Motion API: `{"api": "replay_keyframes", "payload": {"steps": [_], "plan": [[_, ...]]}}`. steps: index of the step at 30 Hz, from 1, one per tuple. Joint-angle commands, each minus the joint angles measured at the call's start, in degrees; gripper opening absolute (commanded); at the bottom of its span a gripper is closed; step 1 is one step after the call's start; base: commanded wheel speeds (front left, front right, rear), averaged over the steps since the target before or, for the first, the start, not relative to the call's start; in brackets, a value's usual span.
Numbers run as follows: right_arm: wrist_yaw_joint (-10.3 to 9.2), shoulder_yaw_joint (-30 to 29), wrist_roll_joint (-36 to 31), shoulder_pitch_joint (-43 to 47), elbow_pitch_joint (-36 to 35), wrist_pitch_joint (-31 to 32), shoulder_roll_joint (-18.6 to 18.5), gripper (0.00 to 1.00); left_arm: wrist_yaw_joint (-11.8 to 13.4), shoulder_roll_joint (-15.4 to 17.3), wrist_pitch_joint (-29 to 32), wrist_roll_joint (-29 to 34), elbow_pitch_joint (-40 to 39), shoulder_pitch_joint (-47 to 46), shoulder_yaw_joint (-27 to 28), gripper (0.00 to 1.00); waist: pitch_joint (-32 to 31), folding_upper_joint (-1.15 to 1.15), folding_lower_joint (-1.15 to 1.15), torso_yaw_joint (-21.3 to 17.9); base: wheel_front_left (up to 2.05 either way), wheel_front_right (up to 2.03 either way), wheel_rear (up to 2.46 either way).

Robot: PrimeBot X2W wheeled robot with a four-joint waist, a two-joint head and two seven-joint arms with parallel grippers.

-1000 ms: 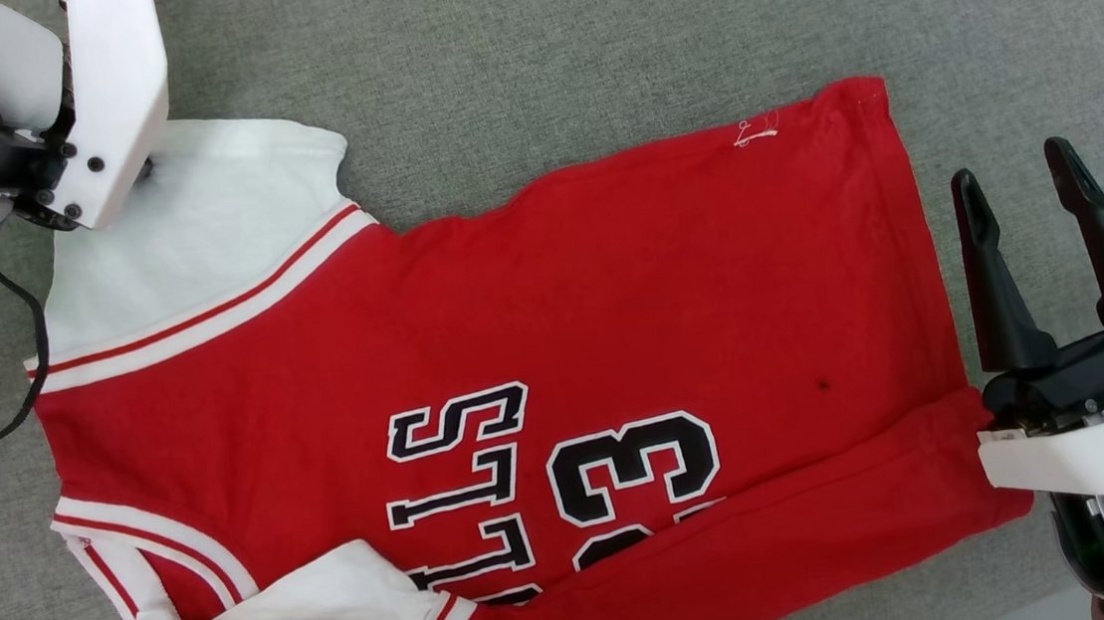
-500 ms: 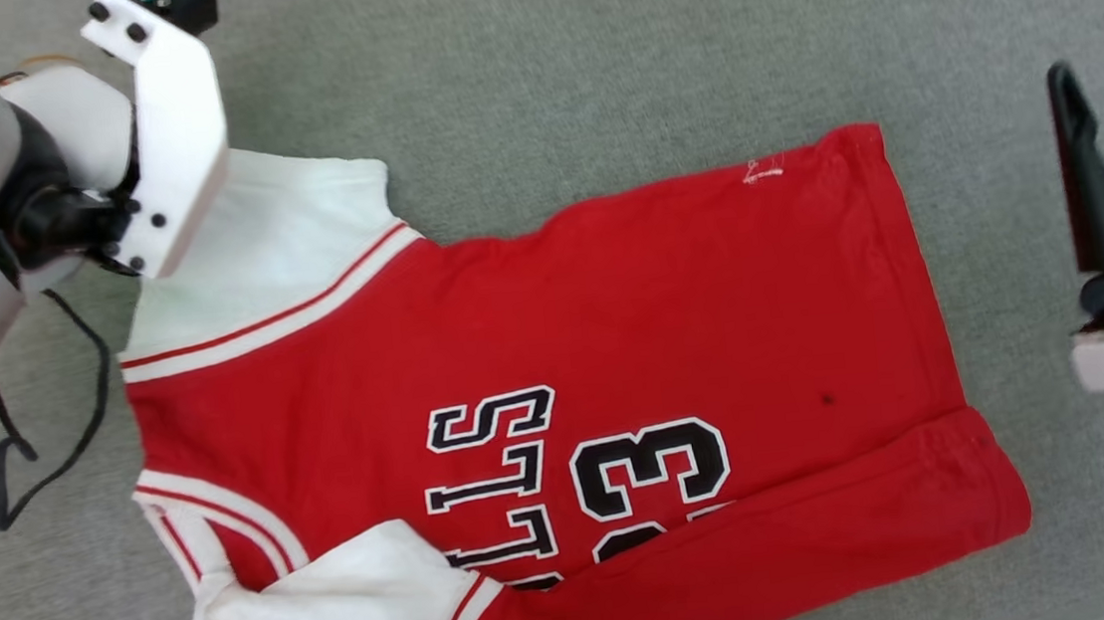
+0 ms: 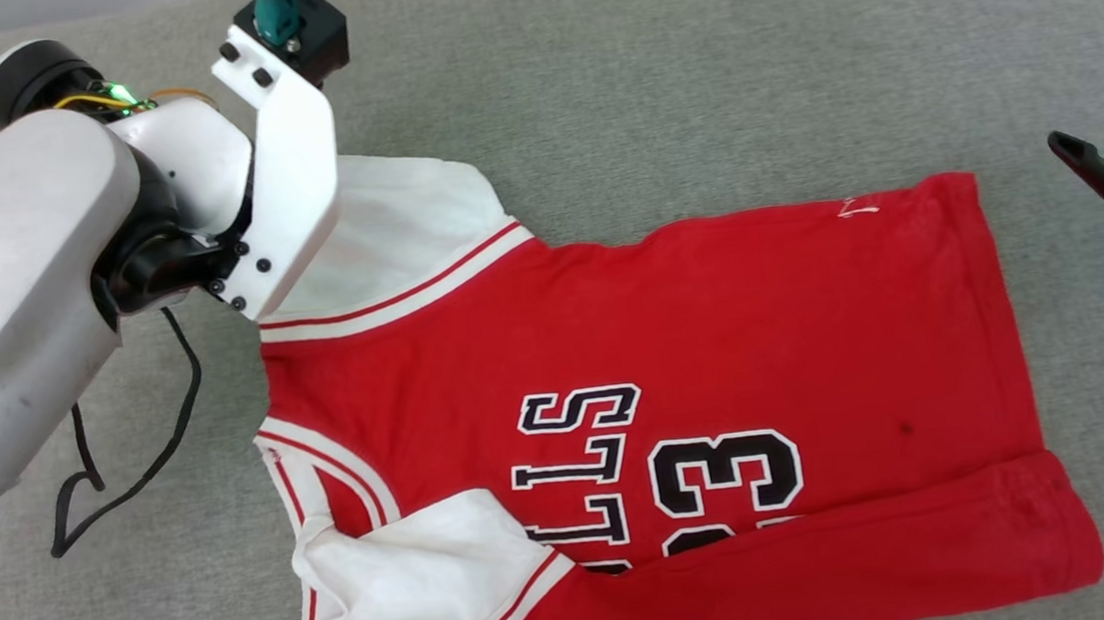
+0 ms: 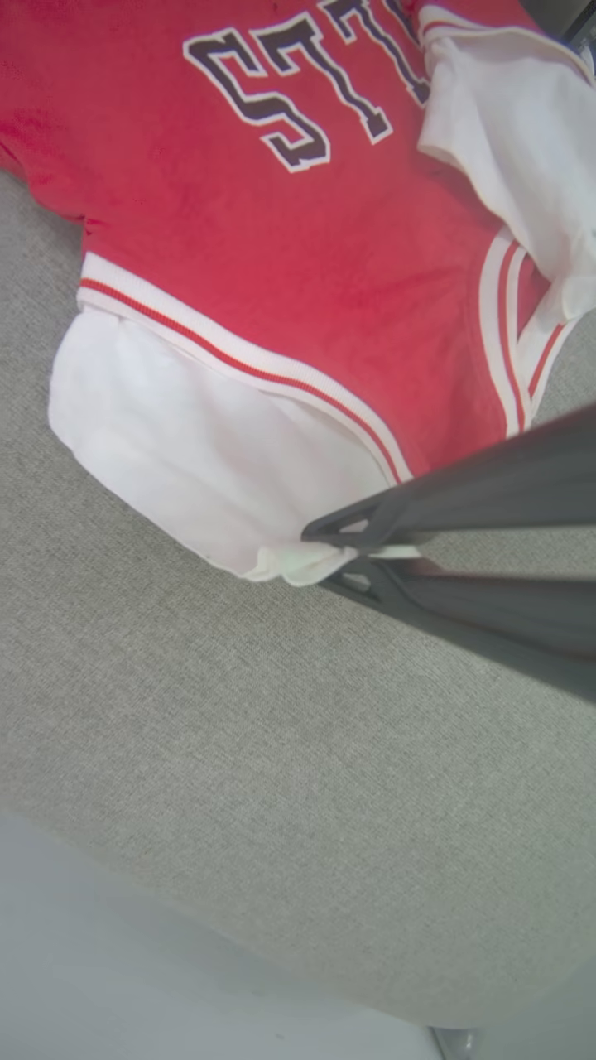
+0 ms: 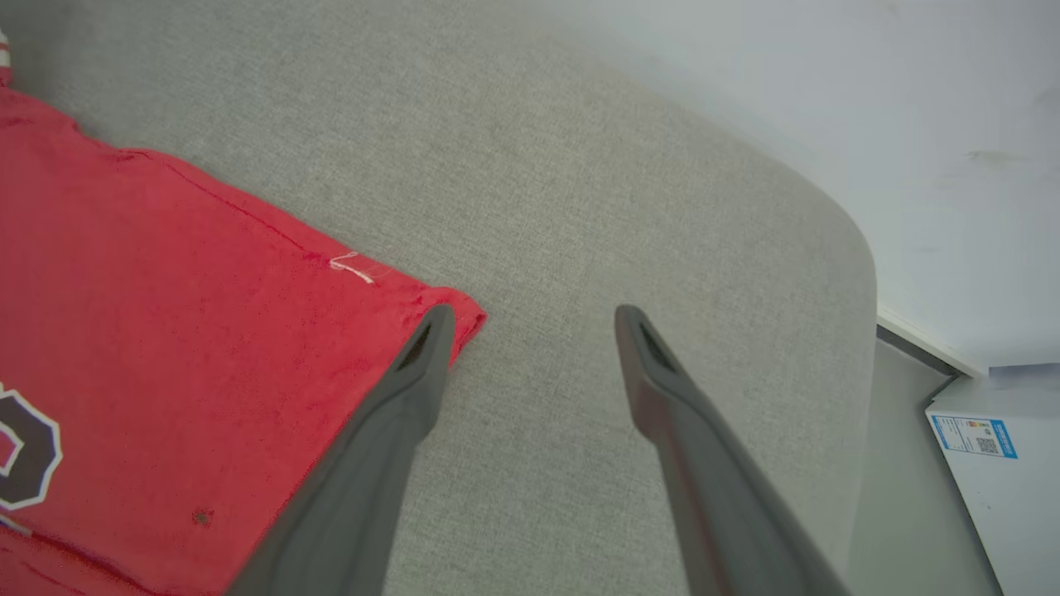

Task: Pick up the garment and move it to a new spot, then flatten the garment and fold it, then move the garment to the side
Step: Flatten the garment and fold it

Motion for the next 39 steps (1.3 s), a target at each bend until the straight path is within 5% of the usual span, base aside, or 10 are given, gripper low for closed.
{"api": "replay_keyframes", "payload": {"steps": [1, 6, 11, 26, 27, 28, 39], "plan": [[-0.05, 0.81, 1.33, -1.55, 0.4, 1.82, -0.77, 1.0, -0.18, -0.37, -0.24, 0.29, -0.22, 0.13, -0.05, 0.0, 0.5, 0.0, 0.0, 0.78, 0.0, 0.0, 0.0], [-0.05, 8.12, 8.41, -8.0, 3.02, 16.28, -5.26, 1.0, -0.25, -0.81, -1.78, 1.21, -1.38, -0.99, -0.43, 0.0, 2.41, 0.0, 0.0, 2.9, 0.0, 0.0, 0.0], [-0.05, 9.73, 10.2, -11.65, 7.56, 24.18, -3.84, 1.0, -0.28, -1.45, -3.13, 1.85, -2.45, -1.9, -0.87, 0.0, 4.75, 0.0, 0.0, 4.9, 0.0, 0.0, 0.0], [-0.04, 10.79, 10.81, -7.69, 17.47, 25.14, 3.63, 1.0, -0.34, -2.93, -6.27, 2.25, -2.84, -4.98, -2.11, 0.0, 9.98, 0.0, 0.0, 7.77, 0.0, 0.0, 0.0], [-0.04, 11.06, 10.66, -7.58, 17.48, 24.86, 3.55, 0.74, -0.34, -2.86, -6.42, 2.15, -2.77, -5.12, -2.3, 0.0, 10.01, 0.0, 0.0, 7.78, 0.0, 0.0, 0.0], [-0.05, 11.19, 10.57, -7.44, 17.51, 24.32, 3.44, 0.0, -0.34, -2.79, -6.62, 2.06, -2.69, -5.21, -2.58, 0.0, 9.96, 0.0, 0.0, 7.76, 0.0, 0.0, 0.0], [-0.05, 10.96, 11.92, -7.59, 14.36, 13.97, 0.59, 0.0, -0.34, -2.64, -10.71, 0.53, -0.95, -2.5, -4.18, 0.0, 2.07, 0.0, 0.0, 7.08, 0.0, 0.0, 0.0]]}}
